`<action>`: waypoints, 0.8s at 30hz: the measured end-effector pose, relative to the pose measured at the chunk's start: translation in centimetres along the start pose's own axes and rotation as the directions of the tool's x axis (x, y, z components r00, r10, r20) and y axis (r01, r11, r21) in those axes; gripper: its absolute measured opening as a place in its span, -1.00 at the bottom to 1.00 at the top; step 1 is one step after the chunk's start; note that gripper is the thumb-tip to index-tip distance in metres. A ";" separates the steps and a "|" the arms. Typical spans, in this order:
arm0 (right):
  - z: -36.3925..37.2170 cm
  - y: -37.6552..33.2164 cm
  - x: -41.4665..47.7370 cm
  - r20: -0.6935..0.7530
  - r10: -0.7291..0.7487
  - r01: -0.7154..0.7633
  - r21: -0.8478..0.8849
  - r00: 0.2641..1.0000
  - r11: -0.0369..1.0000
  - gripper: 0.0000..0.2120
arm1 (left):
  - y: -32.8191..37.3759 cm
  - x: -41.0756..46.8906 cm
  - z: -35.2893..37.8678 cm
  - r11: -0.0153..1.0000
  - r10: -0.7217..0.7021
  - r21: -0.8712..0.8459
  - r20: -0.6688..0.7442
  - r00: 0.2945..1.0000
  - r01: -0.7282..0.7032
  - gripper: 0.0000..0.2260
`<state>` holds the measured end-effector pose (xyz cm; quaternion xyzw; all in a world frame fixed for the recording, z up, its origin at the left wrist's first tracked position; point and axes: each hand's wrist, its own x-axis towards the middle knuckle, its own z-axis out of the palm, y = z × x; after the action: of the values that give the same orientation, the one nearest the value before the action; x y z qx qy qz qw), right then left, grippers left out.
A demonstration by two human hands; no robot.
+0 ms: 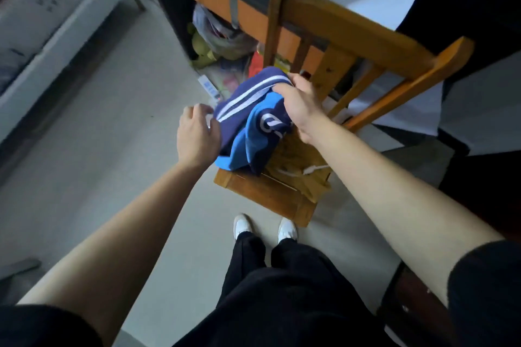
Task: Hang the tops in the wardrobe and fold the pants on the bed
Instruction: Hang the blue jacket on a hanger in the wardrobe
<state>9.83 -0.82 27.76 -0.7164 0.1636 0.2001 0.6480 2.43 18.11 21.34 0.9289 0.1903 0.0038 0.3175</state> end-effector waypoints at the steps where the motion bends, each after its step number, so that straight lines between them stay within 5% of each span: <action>1: 1.3 -1.7 -0.3 0.031 -0.019 0.019 -0.003 0.999 1.000 -0.84 | 0.1 -0.5 -1.3 0.999 0.021 -0.026 -0.001 1.000 -0.021 -0.78; 8: 8.0 -9.4 -5.1 0.244 -0.085 0.103 -0.058 0.966 0.993 -0.85 | 0.9 -3.3 -8.1 0.982 0.160 -0.127 0.163 0.974 -0.140 -0.41; 15: 14.3 -15.5 -11.6 0.528 -0.281 0.341 -0.017 0.801 0.940 -0.83 | 0.1 -5.7 -16.7 0.960 -0.122 -0.270 -0.151 0.981 0.078 -0.80; 21: 20.8 -17.1 -15.0 0.670 -0.414 0.488 0.087 0.616 0.868 -0.70 | -1.6 -11.7 -29.1 0.719 -0.428 -0.695 -0.409 0.806 0.029 -0.87; 24: 24.8 -15.1 -16.6 0.719 -0.465 0.685 -0.022 0.517 0.728 -0.38 | -2.3 -15.4 -35.2 0.583 -0.544 -0.812 -0.414 0.730 -0.026 -0.88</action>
<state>1.04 25.01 47.12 -0.6964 -0.3636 0.2369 0.5715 -17.17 34.98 49.82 0.5991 0.4067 0.3438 0.5979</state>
